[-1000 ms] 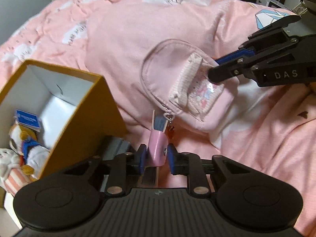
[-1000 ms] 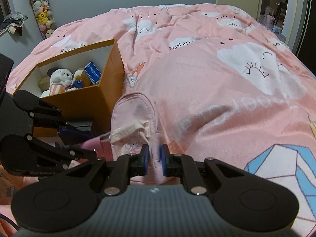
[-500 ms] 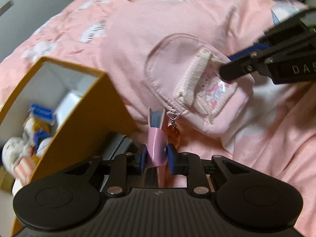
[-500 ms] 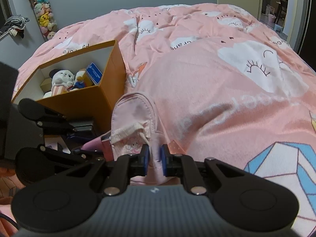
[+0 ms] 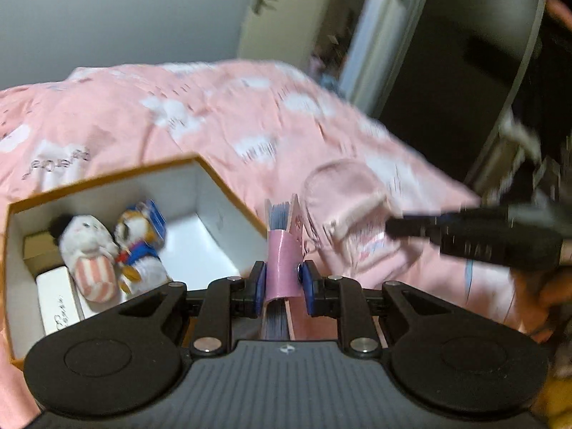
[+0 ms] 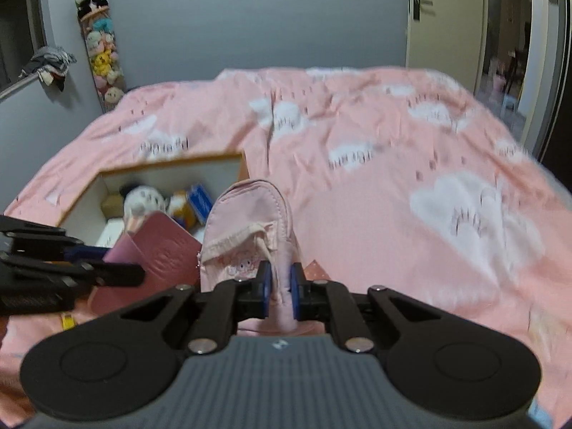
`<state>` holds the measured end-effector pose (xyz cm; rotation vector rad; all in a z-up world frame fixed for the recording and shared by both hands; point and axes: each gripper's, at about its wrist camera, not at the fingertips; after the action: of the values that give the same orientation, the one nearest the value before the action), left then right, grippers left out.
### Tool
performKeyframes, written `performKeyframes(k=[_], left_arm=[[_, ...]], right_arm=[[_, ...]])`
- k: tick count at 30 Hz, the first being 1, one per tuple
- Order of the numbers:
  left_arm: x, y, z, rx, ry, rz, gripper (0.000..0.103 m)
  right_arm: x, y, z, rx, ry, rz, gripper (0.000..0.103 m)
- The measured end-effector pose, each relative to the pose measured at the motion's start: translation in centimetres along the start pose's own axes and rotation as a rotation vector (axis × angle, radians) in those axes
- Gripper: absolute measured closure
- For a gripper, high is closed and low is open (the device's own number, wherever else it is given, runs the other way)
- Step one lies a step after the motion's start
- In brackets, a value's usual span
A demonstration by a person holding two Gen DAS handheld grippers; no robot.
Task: Organize objects
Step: 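Carry the wallet over the orange box with the left tool while the right tool carries the backpack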
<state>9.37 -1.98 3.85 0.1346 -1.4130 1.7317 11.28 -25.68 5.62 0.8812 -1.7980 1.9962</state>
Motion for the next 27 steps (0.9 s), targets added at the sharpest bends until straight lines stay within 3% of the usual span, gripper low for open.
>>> performKeyframes(k=[4,8,18,27], left_arm=[[0.8,-2.4,-1.6,0.012,-0.071,0.068,0.079],[0.2,-4.4,-4.6,0.097,-0.073,0.078,0.079],[-6.0,-5.7,-13.3,0.363,-0.022,-0.043,0.079],[-12.8,-4.6,-17.6,0.579,-0.023,-0.107,0.079]], right_arm=[[-0.1,-2.8,-1.0,-0.005,-0.035,0.058,0.092],[-1.8,-5.4,-2.3,-0.016,-0.063,0.097,0.092],[-8.1,-8.1,-5.0,-0.033,-0.054,0.087,0.092],[-11.6,-9.0,-4.8,-0.023,-0.034,0.057,0.092]])
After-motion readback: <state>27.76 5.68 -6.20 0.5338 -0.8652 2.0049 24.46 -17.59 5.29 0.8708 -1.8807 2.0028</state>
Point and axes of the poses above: each gripper's, at about its wrist camera, not at the fingertips, and x roughly against the way its jaws point, z to its right, y to its underside, and after that the axes turned 9 degrees about y, right-handed
